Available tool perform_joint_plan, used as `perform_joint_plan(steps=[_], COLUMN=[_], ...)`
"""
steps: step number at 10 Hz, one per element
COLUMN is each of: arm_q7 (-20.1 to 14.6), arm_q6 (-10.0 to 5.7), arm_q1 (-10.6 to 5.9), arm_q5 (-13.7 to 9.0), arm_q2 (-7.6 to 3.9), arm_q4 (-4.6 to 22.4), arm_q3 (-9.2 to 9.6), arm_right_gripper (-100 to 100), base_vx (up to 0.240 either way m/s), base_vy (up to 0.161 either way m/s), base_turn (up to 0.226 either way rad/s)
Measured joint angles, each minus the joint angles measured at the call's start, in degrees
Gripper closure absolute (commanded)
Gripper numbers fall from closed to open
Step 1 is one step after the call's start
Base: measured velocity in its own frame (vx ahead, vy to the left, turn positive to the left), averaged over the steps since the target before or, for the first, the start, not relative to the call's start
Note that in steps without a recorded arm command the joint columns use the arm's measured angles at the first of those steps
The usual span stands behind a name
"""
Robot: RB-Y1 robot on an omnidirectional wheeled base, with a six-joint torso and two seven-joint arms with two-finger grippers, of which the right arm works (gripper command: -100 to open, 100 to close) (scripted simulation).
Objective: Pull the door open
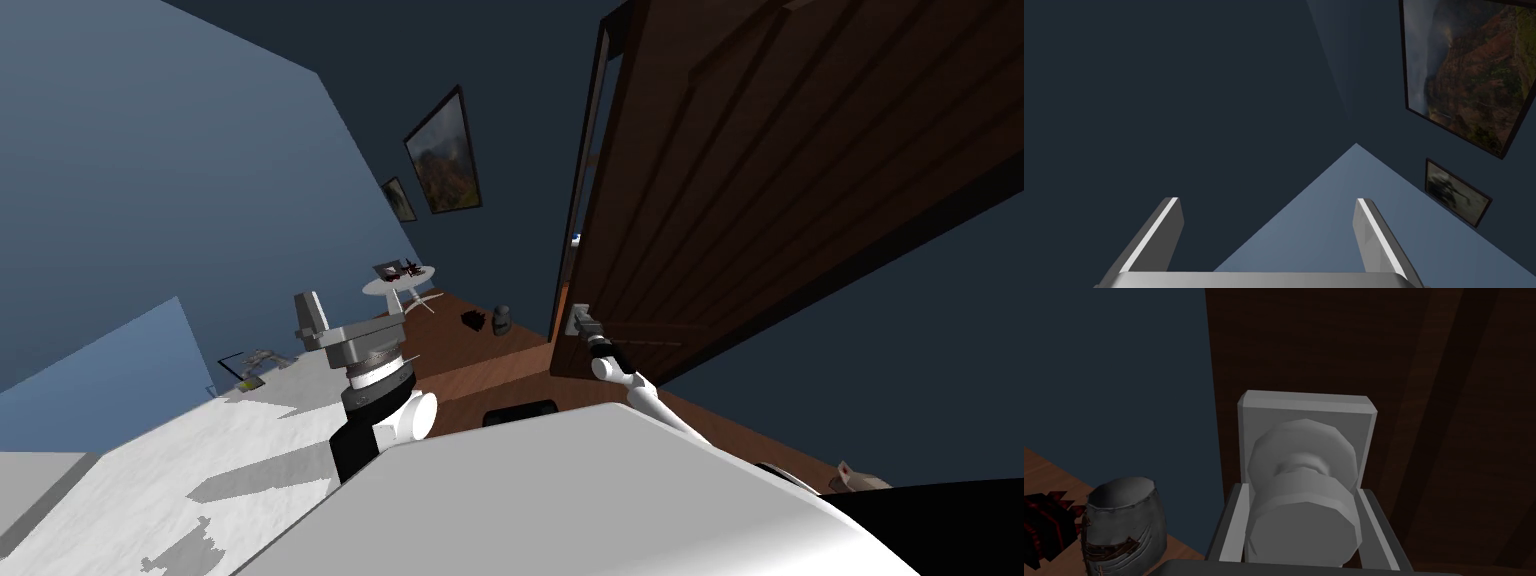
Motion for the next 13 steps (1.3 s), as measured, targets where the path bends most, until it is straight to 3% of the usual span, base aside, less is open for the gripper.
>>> perform_joint_plan(steps=[3, 7, 8, 13], arm_q7=[-1.5, -4.0, -4.2, -6.4], arm_q6=[-0.53, -1.56, -1.48, -3.01], arm_q1=[0.89, 2.49, 2.68, 3.83], arm_q5=[0.2, 0.4, 0.4, 0.7], arm_q2=[-1.35, -4.01, -3.98, -6.56], arm_q4=[-1.0, -2.4, -2.4, -3.5], arm_q3=[1.61, 4.2, 4.44, 6.65], arm_right_gripper=[100, 100, 100, 100], base_vx=[-0.211, -0.198, -0.15, -0.189], base_vy=[-0.065, -0.049, -0.048, -0.071], base_turn=[0.113, 0.104, 0.104, 0.115])
